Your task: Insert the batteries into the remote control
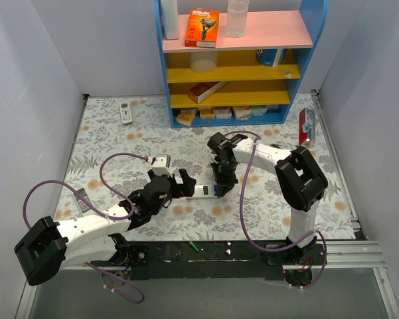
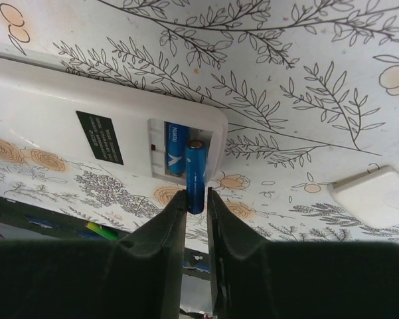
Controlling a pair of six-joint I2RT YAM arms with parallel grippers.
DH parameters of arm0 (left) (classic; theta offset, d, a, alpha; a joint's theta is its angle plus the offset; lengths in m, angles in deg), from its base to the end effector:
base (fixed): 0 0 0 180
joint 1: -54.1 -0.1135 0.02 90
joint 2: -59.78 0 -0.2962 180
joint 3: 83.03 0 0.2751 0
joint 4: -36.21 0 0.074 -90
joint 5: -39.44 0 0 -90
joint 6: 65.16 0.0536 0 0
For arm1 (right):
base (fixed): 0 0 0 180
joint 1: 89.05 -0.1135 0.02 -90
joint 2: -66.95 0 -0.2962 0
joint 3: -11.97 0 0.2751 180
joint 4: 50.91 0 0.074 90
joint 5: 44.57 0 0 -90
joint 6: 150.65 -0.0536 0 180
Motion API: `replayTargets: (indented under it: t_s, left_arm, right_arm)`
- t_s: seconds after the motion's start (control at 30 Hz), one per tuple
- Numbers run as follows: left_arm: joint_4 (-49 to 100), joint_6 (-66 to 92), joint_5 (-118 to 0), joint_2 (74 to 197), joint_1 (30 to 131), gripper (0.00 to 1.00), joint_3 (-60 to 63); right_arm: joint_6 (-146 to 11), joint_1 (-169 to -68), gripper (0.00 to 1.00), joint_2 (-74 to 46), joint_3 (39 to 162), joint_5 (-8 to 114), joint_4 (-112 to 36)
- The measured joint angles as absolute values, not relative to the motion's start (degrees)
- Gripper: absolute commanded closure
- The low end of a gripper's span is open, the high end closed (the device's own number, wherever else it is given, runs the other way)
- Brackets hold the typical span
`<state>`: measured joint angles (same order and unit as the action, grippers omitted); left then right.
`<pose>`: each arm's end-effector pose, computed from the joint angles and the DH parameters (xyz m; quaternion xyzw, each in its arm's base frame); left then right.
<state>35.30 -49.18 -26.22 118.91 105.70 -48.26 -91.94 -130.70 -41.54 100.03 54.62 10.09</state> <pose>0.1600 -0.1663 0.2018 -0.2712 0.7880 -0.3841 0.3975 0.2862 0.2660 0.1729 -0.0957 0.9894 0.1085 0.0124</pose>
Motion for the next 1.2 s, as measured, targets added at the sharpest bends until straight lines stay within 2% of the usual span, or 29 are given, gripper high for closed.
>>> replayTargets:
  t_s: [0.47, 0.6, 0.7, 0.83, 0.97, 1.2]
  left_arm:
    - [35.21, -49.57, -26.79, 118.6, 105.7, 0.02, -48.26]
    - [34.56, -49.55, -26.99, 117.75, 105.7, 0.02, -48.26]
    - [33.99, -49.53, -27.07, 117.4, 105.7, 0.02, -48.26]
    - [32.17, -49.59, -27.29, 117.64, 105.7, 0.02, -48.04]
    - [29.05, -50.66, -27.86, 121.03, 105.65, 0.02, -45.57]
    - [23.41, -54.88, -30.4, 131.85, 105.06, 0.03, -38.16]
  right_arm:
    - [-91.89, -130.83, 0.55, -42.06, 101.16, 54.79, 10.0]
    - [-90.49, -130.88, 0.57, -39.2, 101.34, 54.71, 9.67]
    - [-87.26, -130.88, 0.68, -34.0, 100.88, 54.9, 7.99]
    - [-80.72, -130.85, 0.75, -25.19, 95.96, 56.85, 0.78]
    - [-73.23, -130.85, 0.75, -18.39, 86.83, 59.43, -6.33]
    - [-65.12, -130.94, 0.69, -16.86, 76.86, 59.34, -14.52]
